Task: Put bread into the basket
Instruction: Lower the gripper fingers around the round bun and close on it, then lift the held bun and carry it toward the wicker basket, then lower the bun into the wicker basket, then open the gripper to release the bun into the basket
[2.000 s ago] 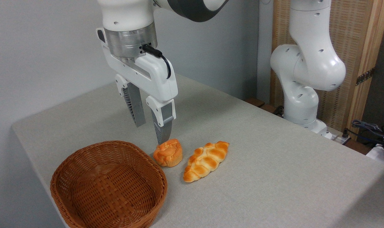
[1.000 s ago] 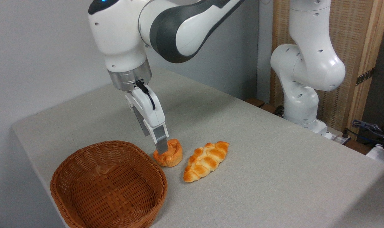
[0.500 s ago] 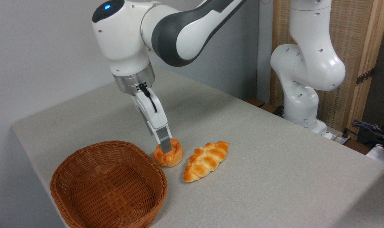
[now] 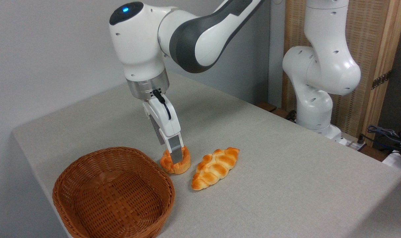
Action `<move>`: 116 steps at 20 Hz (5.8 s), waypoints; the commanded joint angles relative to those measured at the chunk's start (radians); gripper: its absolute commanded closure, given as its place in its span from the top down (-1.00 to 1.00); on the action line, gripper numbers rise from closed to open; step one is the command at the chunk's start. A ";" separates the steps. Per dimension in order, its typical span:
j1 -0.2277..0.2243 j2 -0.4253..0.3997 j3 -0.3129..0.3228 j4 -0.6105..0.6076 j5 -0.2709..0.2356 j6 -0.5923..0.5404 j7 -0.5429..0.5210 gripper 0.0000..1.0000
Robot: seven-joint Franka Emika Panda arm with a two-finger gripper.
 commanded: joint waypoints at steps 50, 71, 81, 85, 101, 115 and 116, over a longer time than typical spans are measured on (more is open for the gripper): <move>-0.040 -0.002 0.019 0.021 0.038 -0.084 0.034 0.21; -0.035 0.028 0.104 0.166 -0.041 0.132 0.031 0.27; -0.034 0.057 0.123 0.164 -0.036 0.300 0.034 1.00; -0.034 0.057 0.124 0.164 -0.036 0.300 0.034 1.00; -0.034 0.056 0.124 0.164 -0.033 0.298 0.031 1.00; -0.027 -0.041 0.167 0.164 -0.030 0.073 -0.152 1.00; -0.027 -0.041 0.166 0.164 -0.030 0.073 -0.169 1.00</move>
